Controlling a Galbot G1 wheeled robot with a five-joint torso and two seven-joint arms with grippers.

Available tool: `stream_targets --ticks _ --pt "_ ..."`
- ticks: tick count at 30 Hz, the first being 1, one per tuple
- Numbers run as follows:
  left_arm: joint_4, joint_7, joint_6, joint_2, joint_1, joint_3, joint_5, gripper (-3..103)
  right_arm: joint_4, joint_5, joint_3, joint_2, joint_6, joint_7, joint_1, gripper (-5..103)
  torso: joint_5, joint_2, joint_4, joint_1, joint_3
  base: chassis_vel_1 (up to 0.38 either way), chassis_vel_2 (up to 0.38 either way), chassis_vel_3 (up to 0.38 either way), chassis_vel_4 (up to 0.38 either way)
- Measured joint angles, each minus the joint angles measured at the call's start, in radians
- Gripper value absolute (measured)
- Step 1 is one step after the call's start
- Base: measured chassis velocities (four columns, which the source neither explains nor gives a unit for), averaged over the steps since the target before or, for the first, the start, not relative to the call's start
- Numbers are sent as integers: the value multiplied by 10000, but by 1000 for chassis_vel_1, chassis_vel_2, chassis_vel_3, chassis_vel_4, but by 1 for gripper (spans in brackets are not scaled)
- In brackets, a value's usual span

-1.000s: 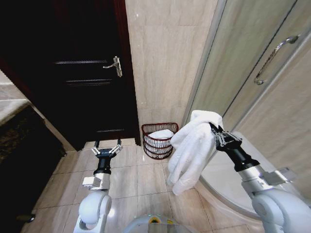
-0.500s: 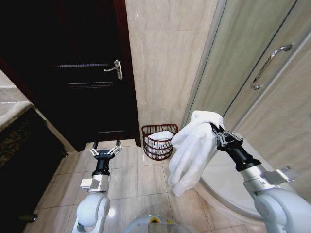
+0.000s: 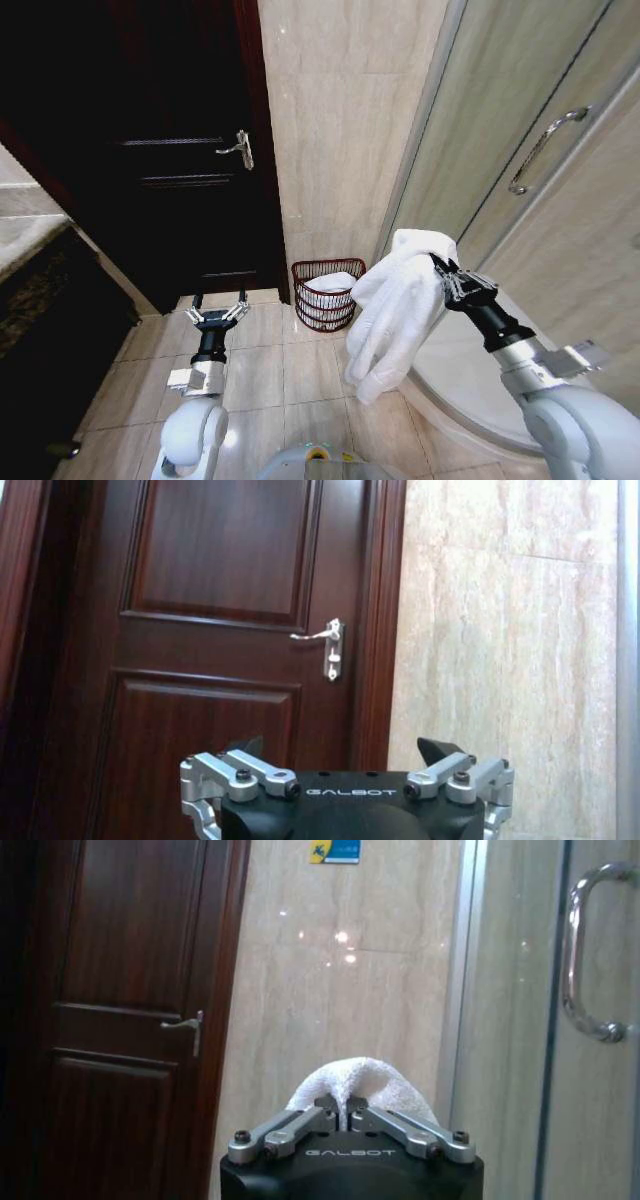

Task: Discard the used towel into the hamper.

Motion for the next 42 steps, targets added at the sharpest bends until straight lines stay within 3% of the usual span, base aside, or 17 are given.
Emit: stream_targets --ticks 3,6,16,26,32,34,42 --pt "459 10 -824 -93 -227 8 566 100 0 -280 405 97 -102 -65 -20 3 -2 153 -2 66 90 0 0 0 0" --pt "464 21 -962 -127 -146 68 680 100 0 -392 579 103 -105 -139 -52 3 -1 186 -2 79 111 0 0 0 0" --pt "152 141 -1047 -112 109 20 618 100 0 -795 326 217 -95 -183 119 3 0 170 0 71 103 4 4 -6 -8" --pt "27 153 -1080 -246 230 74 661 100 0 -561 593 23 14 -330 23 3 0 134 -2 52 82 128 124 -120 -135" --pt "-72 170 -1058 -264 274 24 634 100 2 -336 395 -46 -346 -133 281 3 -15 114 1 45 70 164 173 -144 -149" --pt "-72 135 -1072 -334 305 26 628 100 1 -333 274 -9 -370 -115 299 3 1 107 1 42 67 74 87 -57 -35" --pt "-70 68 -985 -388 372 -10 867 100 1 -397 83 60 -345 -96 349 3 1 94 -1 35 61 -34 -23 21 36"
